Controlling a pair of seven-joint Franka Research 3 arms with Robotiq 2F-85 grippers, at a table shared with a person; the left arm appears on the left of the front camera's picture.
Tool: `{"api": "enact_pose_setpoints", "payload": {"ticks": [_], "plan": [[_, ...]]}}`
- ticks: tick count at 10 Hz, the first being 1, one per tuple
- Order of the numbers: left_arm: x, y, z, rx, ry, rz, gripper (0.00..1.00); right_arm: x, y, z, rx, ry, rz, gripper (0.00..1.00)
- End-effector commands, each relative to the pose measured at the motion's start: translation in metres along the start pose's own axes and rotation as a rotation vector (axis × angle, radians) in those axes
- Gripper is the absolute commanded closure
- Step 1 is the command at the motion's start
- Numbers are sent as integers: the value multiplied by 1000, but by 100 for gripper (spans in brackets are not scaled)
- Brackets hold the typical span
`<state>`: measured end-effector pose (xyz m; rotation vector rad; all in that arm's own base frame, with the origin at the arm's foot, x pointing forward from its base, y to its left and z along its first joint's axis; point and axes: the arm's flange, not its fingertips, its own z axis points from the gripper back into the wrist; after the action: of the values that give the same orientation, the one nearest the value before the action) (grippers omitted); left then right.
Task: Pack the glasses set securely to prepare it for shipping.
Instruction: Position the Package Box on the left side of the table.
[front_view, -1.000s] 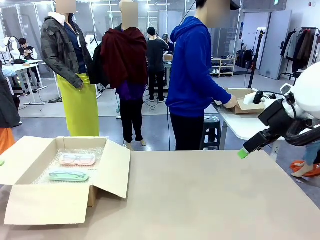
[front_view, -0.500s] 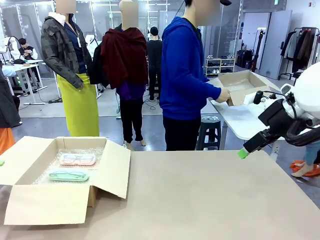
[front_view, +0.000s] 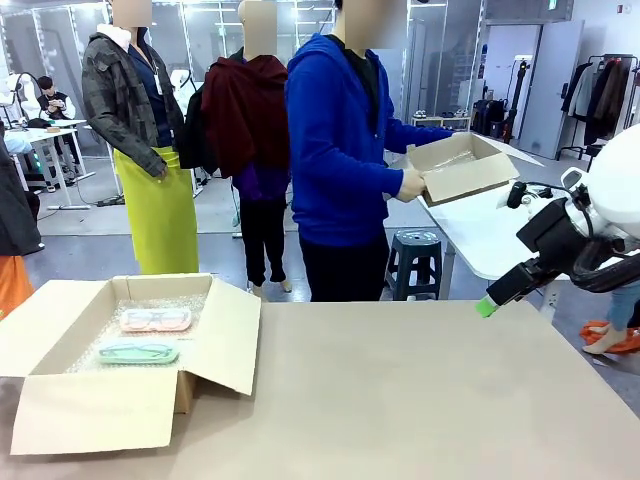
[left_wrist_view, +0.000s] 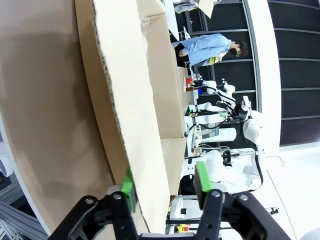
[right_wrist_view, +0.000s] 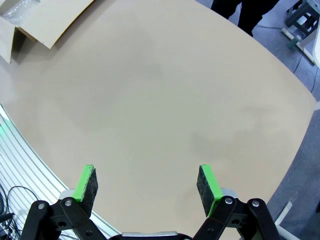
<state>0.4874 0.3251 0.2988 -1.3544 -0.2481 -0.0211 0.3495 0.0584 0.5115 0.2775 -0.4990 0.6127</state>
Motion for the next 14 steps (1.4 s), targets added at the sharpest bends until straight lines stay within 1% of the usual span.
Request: {"api": "enact_pose_setpoints", "payload": {"ticks": [1, 2, 3, 4, 5, 6, 7, 8, 9, 10, 11, 12, 13, 14], "plan": [[-5, -12, 6, 59, -24, -52, 0, 0, 1, -1, -8, 0, 5, 0], [0, -22, 10, 92, -28, -83, 0, 0, 1, -1, -8, 0, 5, 0], [2, -50, 6, 134, -11, -188, 0, 0, 1, -1, -8, 0, 5, 0], [-4, -97, -8, 161, 66, -354, 0, 0, 1, -1, -8, 0, 5, 0], [-13, -145, -25, 268, 121, -509, 0, 0, 1, -1, -8, 0, 5, 0], [-21, -188, -45, 325, 178, -662, 0, 0, 1, -1, -8, 0, 5, 0], [-36, -225, -75, 435, 278, -815, 0, 0, 1, -1, -8, 0, 5, 0], [-44, -253, -98, 581, 242, -980, 0, 0, 1, -1, -8, 0, 5, 0], [-57, -278, -117, 601, 270, -1065, 0, 0, 1, -1, -8, 0, 5, 0], [-71, -288, -134, 594, 330, -1102, 0, 0, 1, -1, -8, 0, 5, 0], [-85, -292, -151, 617, 384, -1163, 0, 0, 1, -1, -8, 0, 5, 0], [-96, -295, -166, 631, 414, -1206, 0, 0, 1, -1, -8, 0, 5, 0], [-105, -296, -182, 679, 442, -1248, 0, 0, 1, -1, -8, 0, 5, 0], [-112, -296, -201, 724, 505, -1273, 0, 0, 1, -1, -8, 0, 5, 0]]}}
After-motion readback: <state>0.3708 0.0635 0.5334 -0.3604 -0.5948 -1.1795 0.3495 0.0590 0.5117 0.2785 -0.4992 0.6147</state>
